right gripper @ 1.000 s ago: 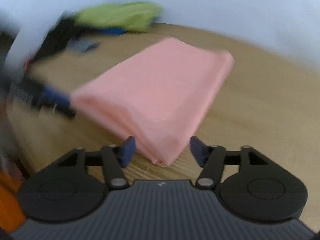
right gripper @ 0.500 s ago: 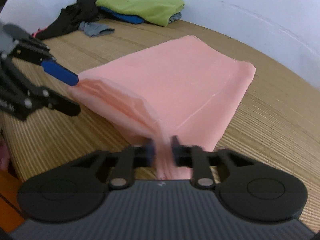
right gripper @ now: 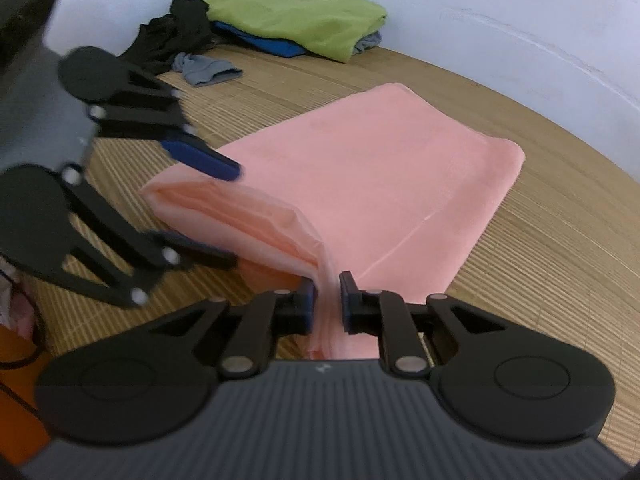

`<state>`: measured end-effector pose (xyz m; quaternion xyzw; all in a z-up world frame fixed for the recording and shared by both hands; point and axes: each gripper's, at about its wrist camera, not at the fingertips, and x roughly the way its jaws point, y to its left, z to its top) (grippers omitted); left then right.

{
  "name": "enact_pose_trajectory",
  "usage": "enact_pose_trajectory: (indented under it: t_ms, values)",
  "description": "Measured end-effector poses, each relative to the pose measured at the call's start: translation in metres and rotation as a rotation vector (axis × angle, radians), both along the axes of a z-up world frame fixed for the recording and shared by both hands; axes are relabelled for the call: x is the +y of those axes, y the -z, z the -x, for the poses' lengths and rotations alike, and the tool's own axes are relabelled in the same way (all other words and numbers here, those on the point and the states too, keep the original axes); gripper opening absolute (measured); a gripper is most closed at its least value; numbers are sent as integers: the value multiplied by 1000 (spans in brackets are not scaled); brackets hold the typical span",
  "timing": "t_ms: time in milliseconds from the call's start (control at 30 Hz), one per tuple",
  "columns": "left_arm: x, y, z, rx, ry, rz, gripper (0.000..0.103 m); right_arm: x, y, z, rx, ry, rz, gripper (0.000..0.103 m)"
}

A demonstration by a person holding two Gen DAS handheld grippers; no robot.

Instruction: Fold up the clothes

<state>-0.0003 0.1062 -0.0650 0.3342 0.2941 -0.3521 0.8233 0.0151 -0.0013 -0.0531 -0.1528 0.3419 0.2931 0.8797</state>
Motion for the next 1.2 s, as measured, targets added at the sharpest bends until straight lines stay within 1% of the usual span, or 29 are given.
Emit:
enact_pose_trajectory:
  t_ms: [33,67,100,133,200,233,267,300,333,367,400,467,533,567,667,767,800,833,867,900,933,967,1000,1067,1133,1200]
  values:
    - [-4,4,-3,10,17,-5,44,-1,-1,0,2,-9,-9,16]
    - [-6,7,-7,40,32,2,22,-3,-2,-1,3,-13,-17,16]
    - [-8,9,-11,80,35,14,12,-4,-3,-1,3,-14,-21,16]
    - [-7,8,-14,108,31,40,8,-6,-4,-1,3,-15,-23,16]
    - [-3,7,-20,152,13,87,7,-10,-8,1,-5,-3,-6,18]
    - [-1,6,-22,168,0,107,6,-14,-10,4,-12,3,7,27]
    - [3,5,-28,196,-22,133,6,-20,-12,7,-20,9,21,43]
    - [6,3,-33,224,-44,159,6,-25,-14,11,-27,8,37,52]
    - [10,2,-39,249,-66,184,6,-30,-12,16,-49,-9,72,65]
    - [13,0,-44,274,-88,209,6,-35,-9,22,-79,-33,116,71]
    - [17,-2,-50,299,-111,235,6,-40,-6,28,-108,-56,159,72]
    - [20,-4,-57,324,-135,259,6,-43,7,38,-159,-123,278,73]
    - [23,-7,-65,348,-160,283,6,-39,18,42,-199,-183,352,73]
    - [25,-8,-68,360,-172,295,6,-36,22,43,-230,-208,362,73]
    - [24,-10,-80,390,-197,324,6,-27,27,35,-292,-249,352,73]
    - [20,-11,-82,381,-197,307,7,-16,31,20,-354,-285,347,73]
    - [18,-12,-83,378,-197,302,8,-13,31,15,-364,-295,336,72]
    - [17,-12,-80,364,-196,285,11,-10,30,11,-370,-303,318,71]
    - [18,-15,-77,355,-195,275,18,-7,29,6,-375,-310,301,57]
    - [18,-17,-73,347,-195,265,23,-5,26,2,-355,-318,270,47]
    - [22,-21,-70,341,-200,271,37,-3,22,-3,-321,-325,233,17]
    - [28,-25,-66,331,-210,288,49,-3,16,-7,-281,-321,188,6]
    - [35,-30,-63,321,-219,304,53,-4,11,-11,-250,-312,147,8]
    - [48,-37,-54,277,-254,301,61,-10,3,-19,-192,-288,74,6]
    - [56,-39,-46,233,-287,260,63,-17,-4,-28,-145,-249,9,6]
    - [56,-35,-39,186,-277,200,64,-24,-11,-35,-109,-217,-47,6]
